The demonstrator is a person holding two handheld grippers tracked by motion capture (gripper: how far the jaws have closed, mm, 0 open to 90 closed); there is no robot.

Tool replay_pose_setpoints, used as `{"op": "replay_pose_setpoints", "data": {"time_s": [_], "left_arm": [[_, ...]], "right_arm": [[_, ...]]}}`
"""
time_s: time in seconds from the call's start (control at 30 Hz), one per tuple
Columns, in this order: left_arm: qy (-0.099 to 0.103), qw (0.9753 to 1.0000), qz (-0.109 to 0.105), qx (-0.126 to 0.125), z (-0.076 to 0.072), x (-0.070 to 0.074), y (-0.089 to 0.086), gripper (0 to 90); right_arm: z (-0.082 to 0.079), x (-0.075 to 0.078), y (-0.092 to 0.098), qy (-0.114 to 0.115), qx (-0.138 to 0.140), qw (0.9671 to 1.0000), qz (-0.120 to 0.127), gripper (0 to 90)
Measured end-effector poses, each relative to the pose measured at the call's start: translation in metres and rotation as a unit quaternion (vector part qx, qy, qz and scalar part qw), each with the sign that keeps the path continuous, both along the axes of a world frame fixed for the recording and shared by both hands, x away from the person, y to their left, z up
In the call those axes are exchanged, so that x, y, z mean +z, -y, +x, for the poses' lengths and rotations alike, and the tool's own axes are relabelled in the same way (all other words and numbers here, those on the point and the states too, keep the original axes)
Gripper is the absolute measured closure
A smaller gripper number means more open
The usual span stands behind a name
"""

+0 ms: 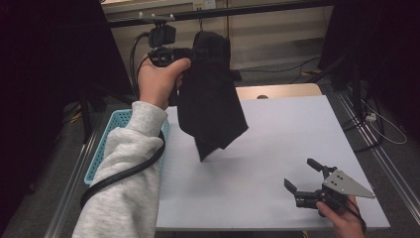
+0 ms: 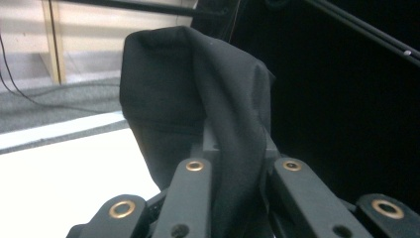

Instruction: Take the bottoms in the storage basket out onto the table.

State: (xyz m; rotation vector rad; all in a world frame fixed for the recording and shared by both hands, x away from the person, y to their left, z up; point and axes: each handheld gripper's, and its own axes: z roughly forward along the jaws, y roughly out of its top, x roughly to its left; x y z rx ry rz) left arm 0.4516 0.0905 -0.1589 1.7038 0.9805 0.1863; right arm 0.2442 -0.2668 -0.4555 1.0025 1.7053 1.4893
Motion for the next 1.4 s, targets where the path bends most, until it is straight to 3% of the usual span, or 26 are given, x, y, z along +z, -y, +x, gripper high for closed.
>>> {"op": "replay_pose_setpoints", "data": {"time_s": [0.17,0.5,0.67,0.9,1.4], "left_arm": [[-0.016,0.9998,0.013,-0.006,0.002,-0.028,0.002,83.0],[-0.02,0.9987,0.04,-0.024,0.0,-0.063,0.004,82.7],[-0.023,0.9986,0.04,-0.027,-0.001,-0.077,0.004,82.4],[-0.037,0.9974,0.053,-0.033,-0.002,-0.113,0.009,82.1],[-0.05,0.9953,0.072,-0.043,-0.004,-0.156,0.016,80.1]], "right_arm": [[0.0,0.0,0.0,-0.001,-0.002,1.0,-0.001,0.6],[0.001,-0.001,-0.002,-0.004,0.002,1.0,-0.006,0.6],[0.0,0.0,-0.003,-0.003,0.002,1.0,-0.006,0.6],[0.001,-0.001,-0.003,-0.003,0.005,0.9999,-0.011,0.6],[0.002,-0.001,-0.004,-0.003,0.004,0.9998,-0.02,0.6]]}}
